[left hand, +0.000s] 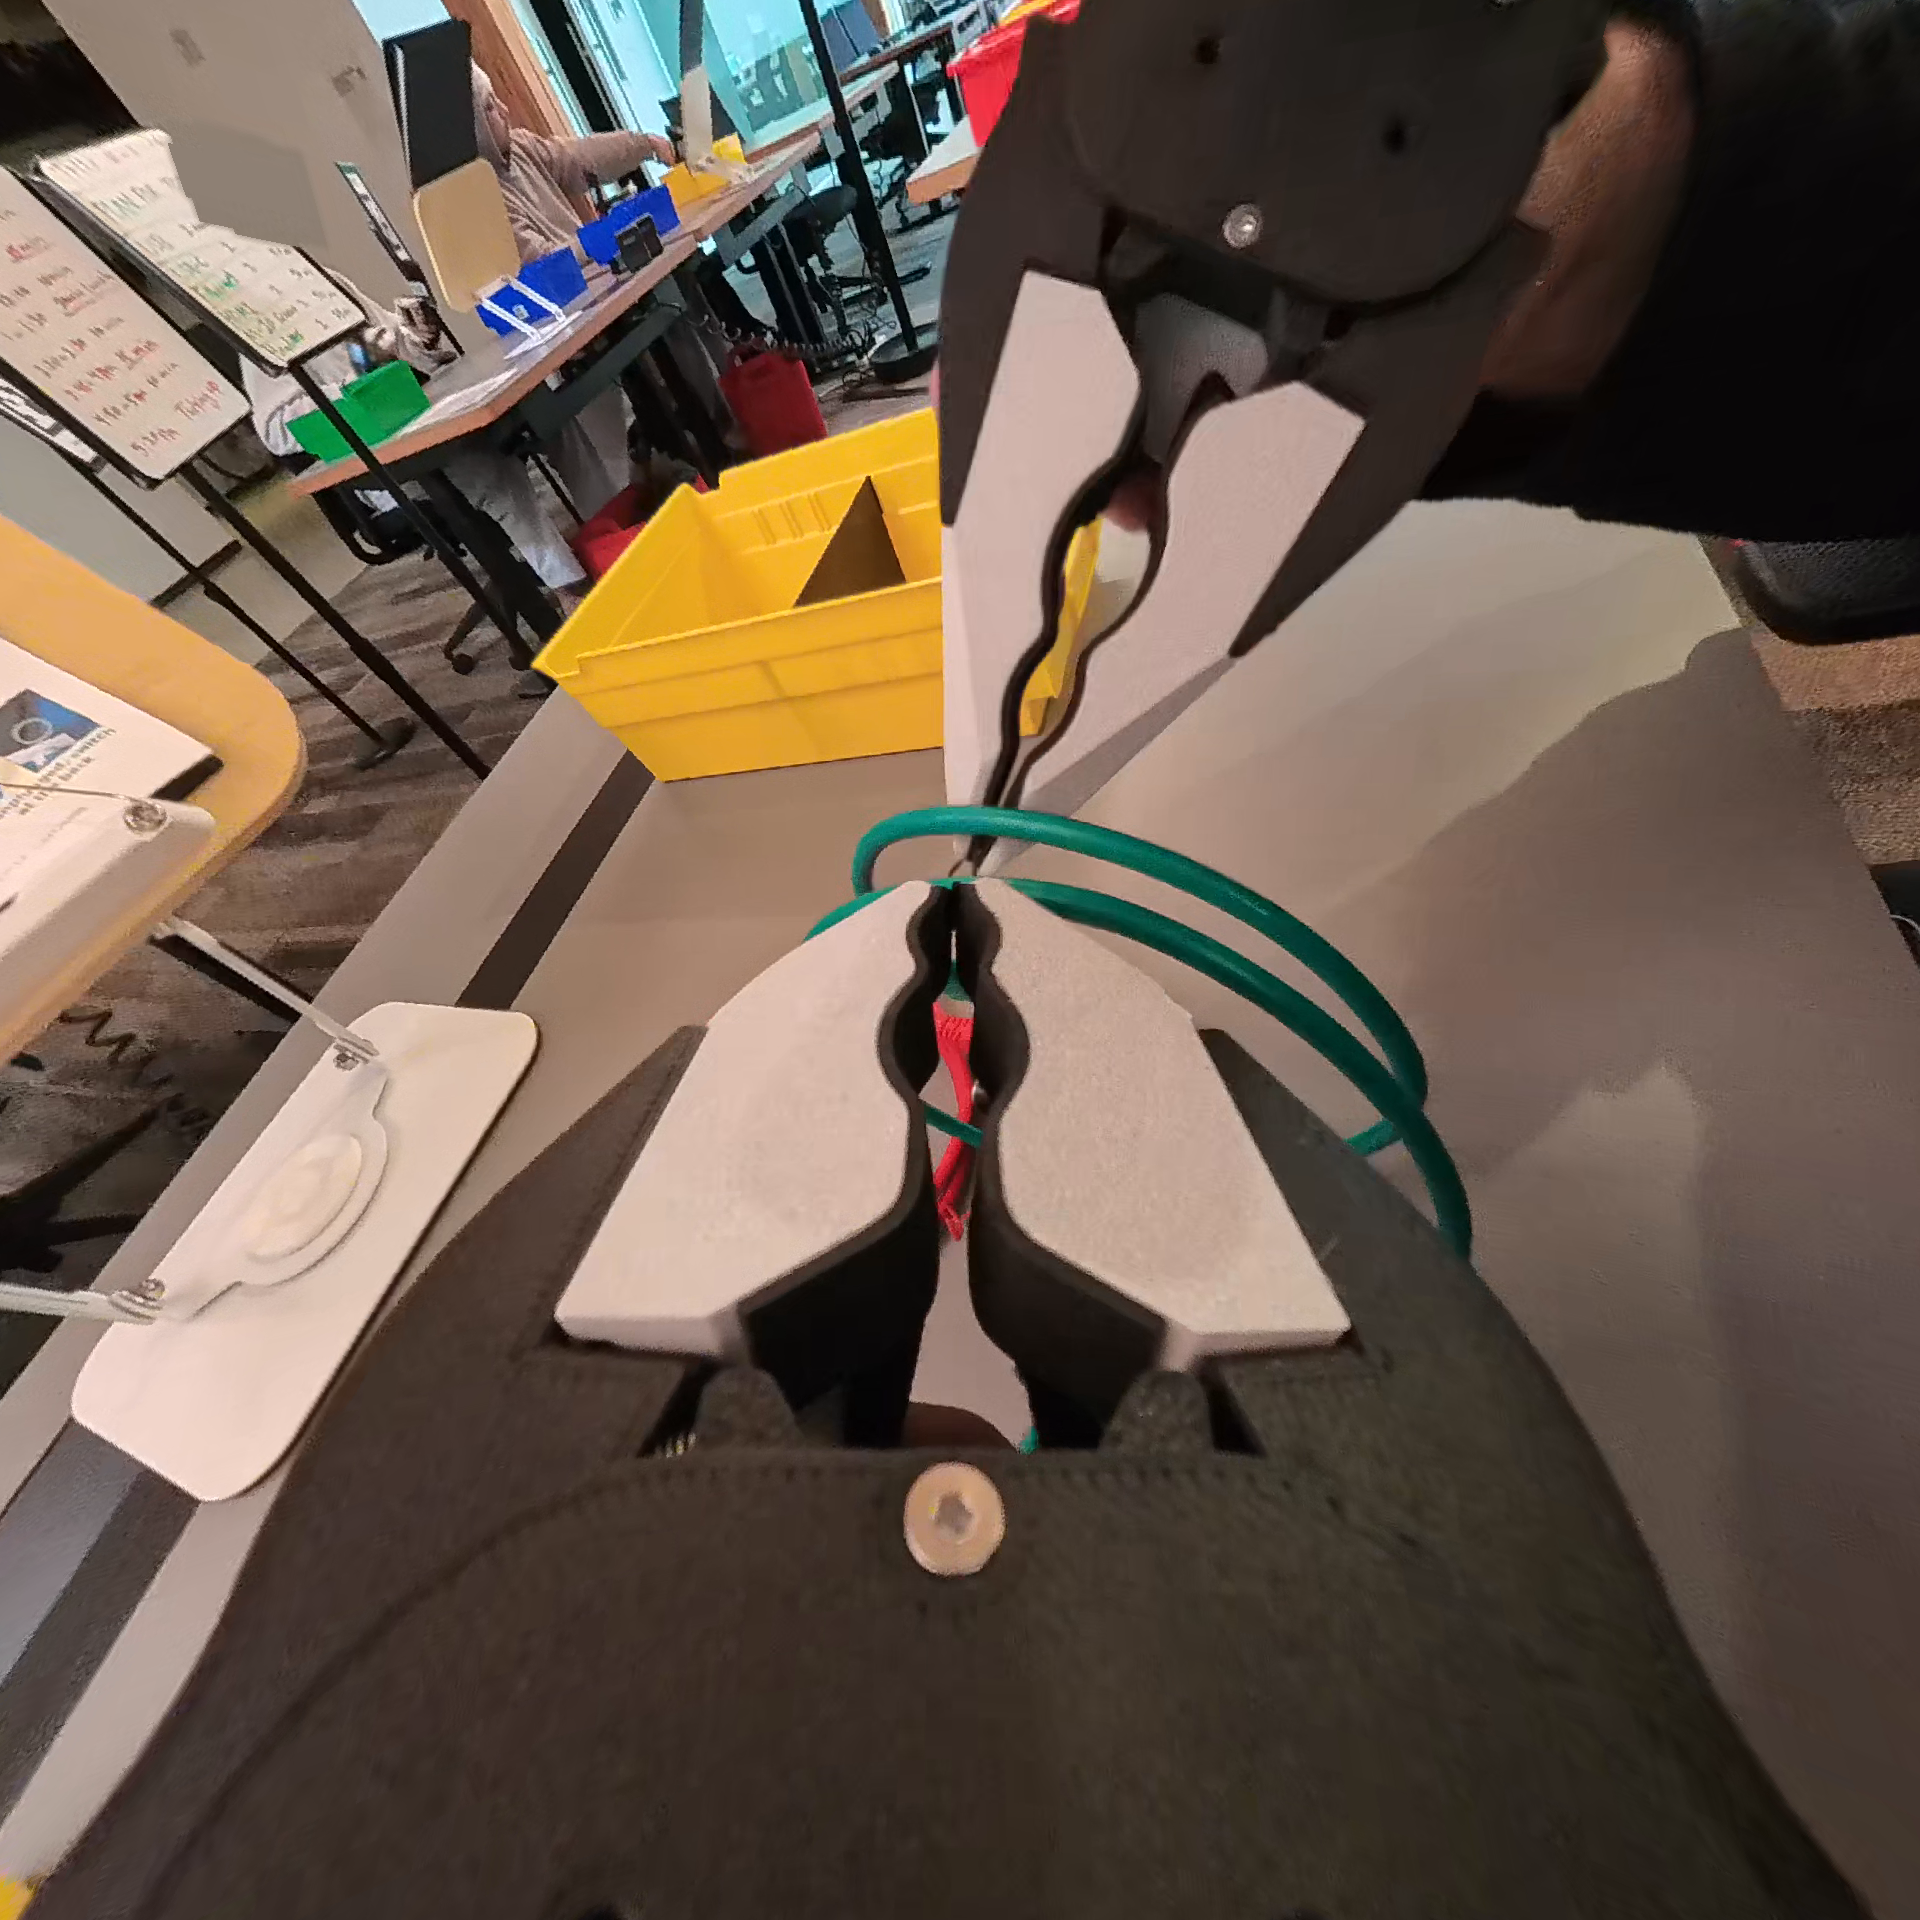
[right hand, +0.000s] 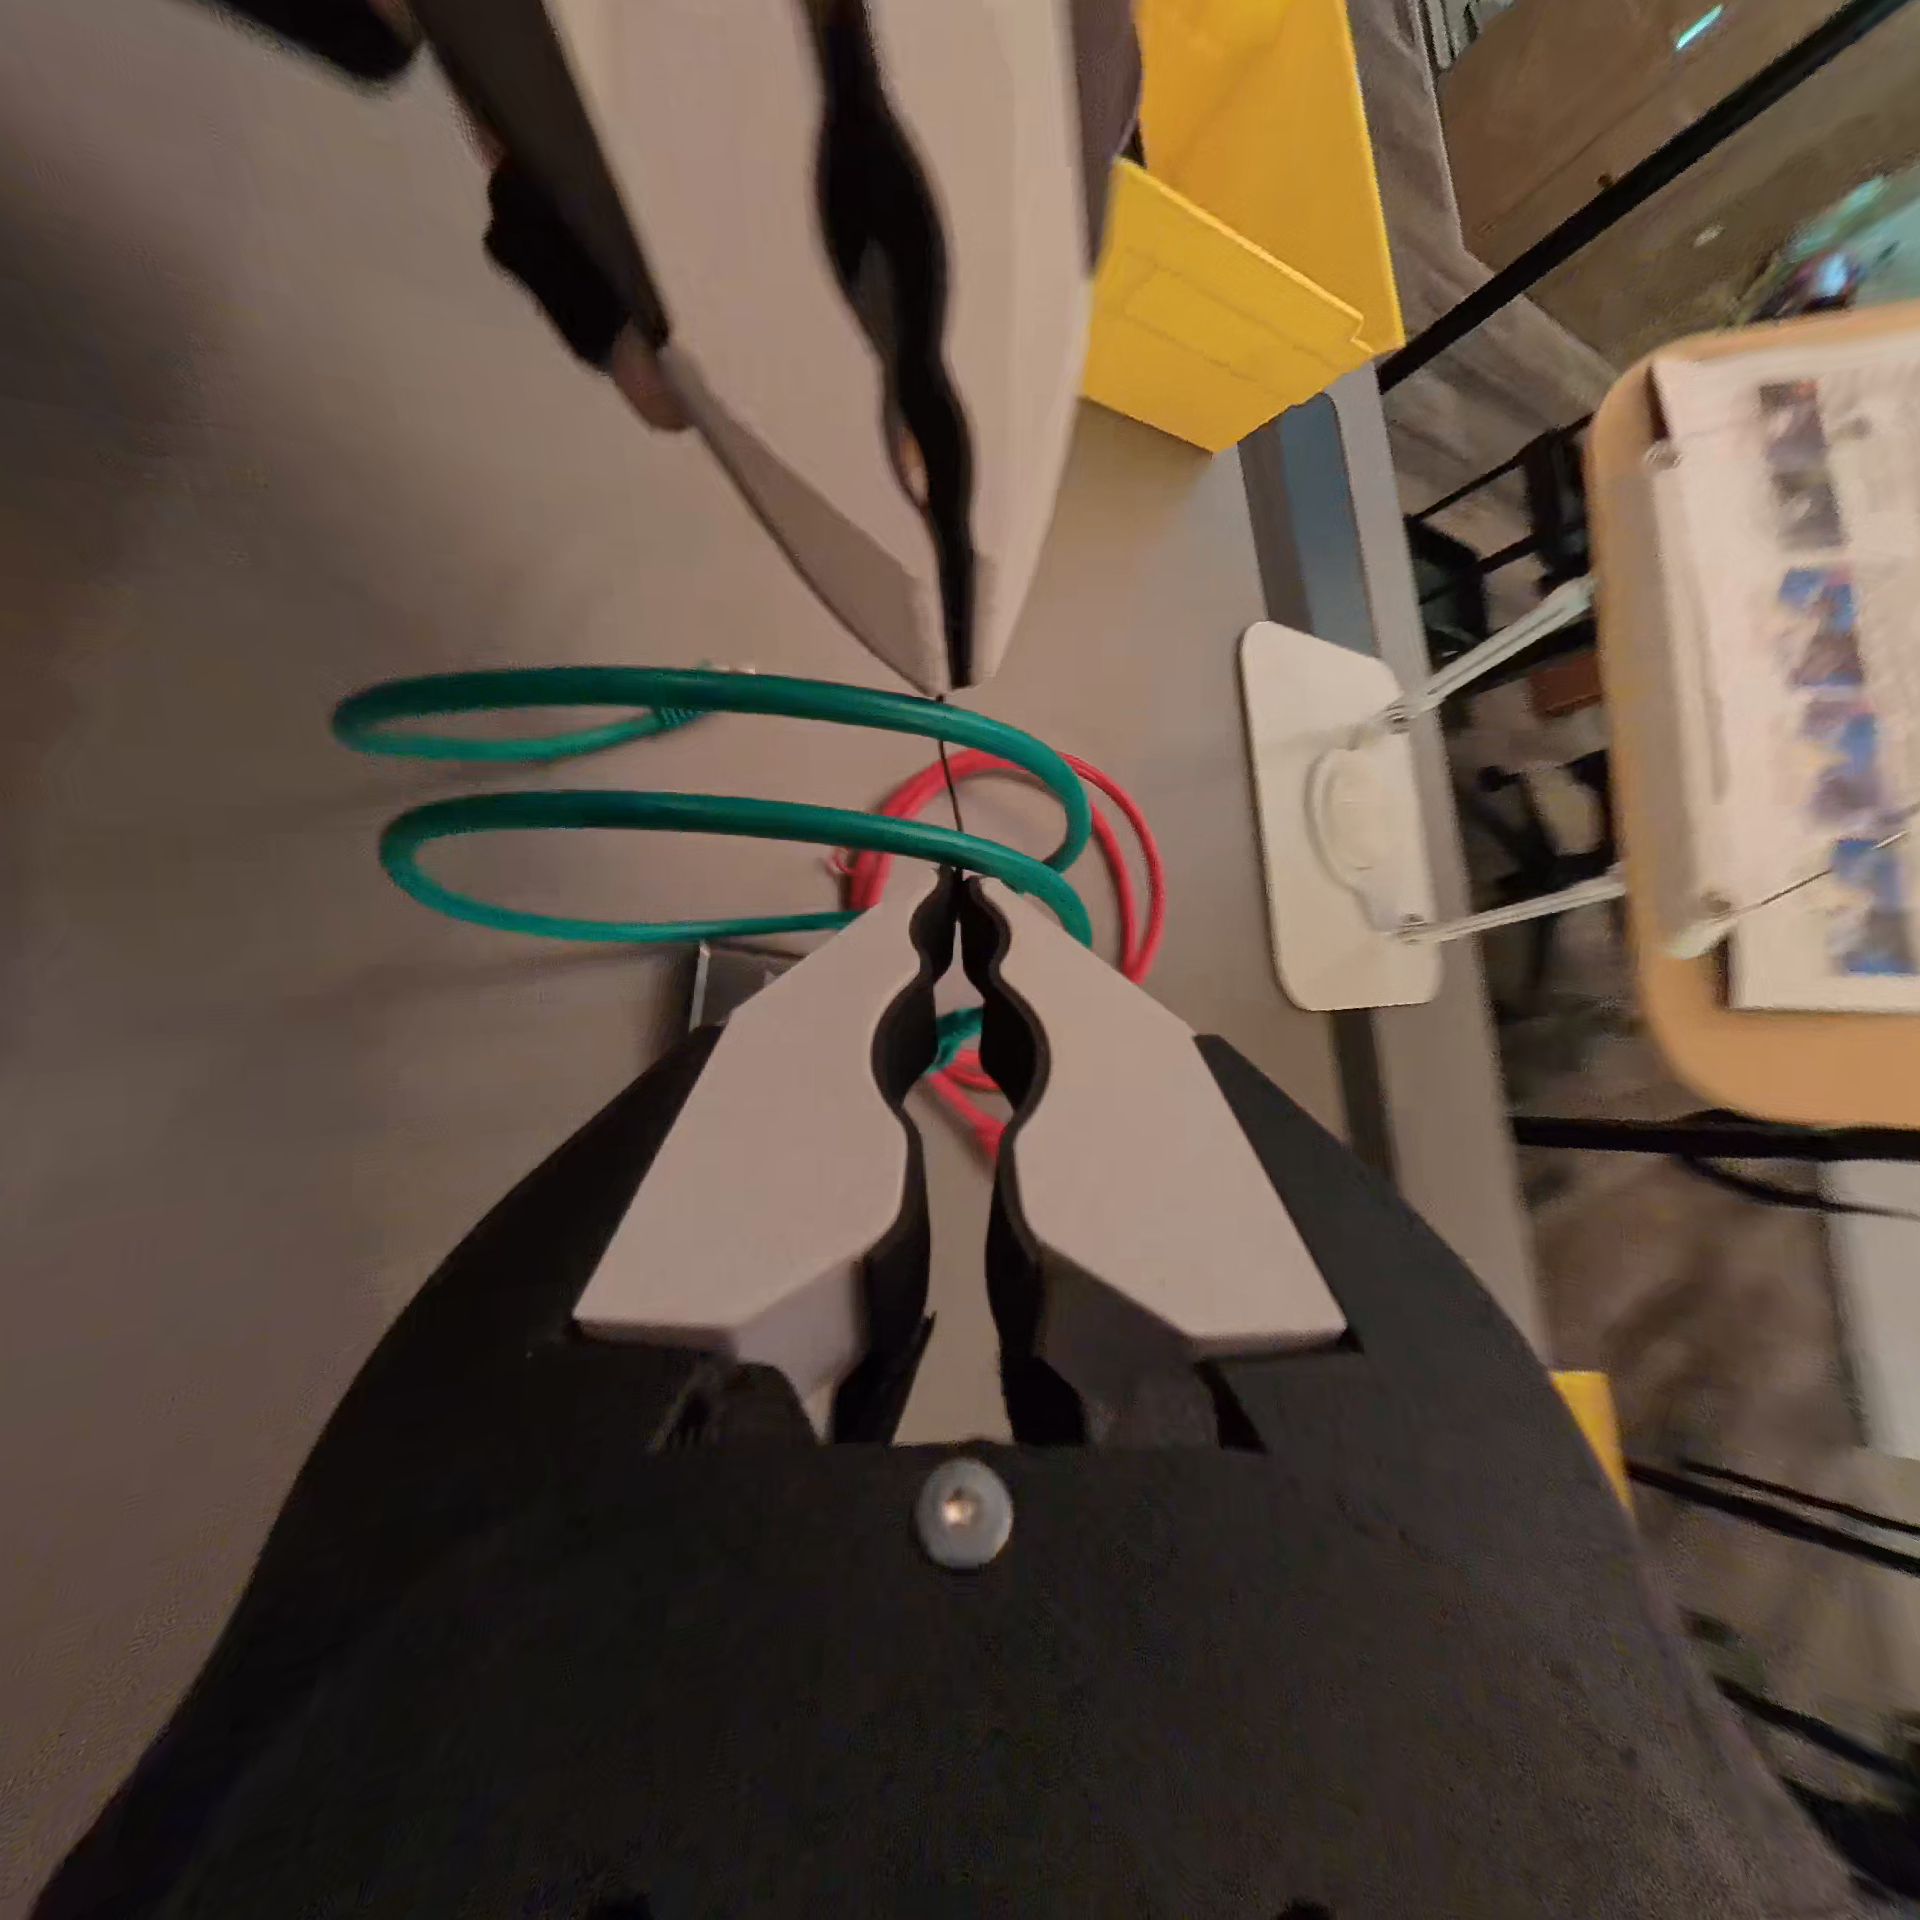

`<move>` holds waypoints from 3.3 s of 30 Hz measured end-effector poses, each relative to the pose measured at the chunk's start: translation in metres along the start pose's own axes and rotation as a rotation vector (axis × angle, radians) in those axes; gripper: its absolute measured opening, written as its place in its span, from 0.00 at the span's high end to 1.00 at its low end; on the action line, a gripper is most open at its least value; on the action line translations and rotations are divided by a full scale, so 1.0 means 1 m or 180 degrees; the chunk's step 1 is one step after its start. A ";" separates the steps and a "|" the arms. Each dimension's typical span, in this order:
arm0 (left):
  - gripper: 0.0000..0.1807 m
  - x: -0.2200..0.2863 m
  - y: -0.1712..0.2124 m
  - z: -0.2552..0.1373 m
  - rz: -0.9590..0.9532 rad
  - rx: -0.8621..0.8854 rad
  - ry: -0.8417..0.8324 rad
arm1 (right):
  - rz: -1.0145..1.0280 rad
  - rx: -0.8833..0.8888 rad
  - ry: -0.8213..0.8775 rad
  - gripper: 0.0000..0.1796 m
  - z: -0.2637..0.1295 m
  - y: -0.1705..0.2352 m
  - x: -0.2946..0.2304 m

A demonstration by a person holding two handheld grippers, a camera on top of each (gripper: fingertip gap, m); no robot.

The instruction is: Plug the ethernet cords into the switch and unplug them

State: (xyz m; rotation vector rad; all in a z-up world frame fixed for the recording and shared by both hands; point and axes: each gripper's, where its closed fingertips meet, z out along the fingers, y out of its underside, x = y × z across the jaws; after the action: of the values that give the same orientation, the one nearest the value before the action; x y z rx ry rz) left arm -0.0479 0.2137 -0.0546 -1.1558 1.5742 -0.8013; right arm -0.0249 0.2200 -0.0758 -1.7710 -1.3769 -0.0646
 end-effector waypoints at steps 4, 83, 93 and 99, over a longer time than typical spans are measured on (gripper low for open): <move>0.99 -0.002 -0.003 0.001 0.0068 -0.0093 -0.0024 | -0.0805 -0.0306 0.0416 1.00 -0.003 -0.001 0.012; 0.99 -0.003 0.000 0.010 -0.0037 -0.0141 -0.0051 | 0.2990 0.1854 -0.0886 1.00 0.003 -0.014 0.001; 0.99 -0.002 -0.006 0.015 -0.0044 -0.0143 -0.0014 | 0.3587 0.2092 -0.0309 1.00 -0.013 -0.017 0.011; 0.99 0.003 -0.006 0.017 0.0157 -0.0273 -0.0027 | 0.1909 0.0925 0.0191 1.00 0.003 -0.008 0.001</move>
State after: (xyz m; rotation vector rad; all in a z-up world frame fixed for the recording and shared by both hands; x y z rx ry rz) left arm -0.0304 0.2100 -0.0554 -1.1753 1.6374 -0.7017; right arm -0.0324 0.2225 -0.0724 -1.8381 -0.7239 0.3837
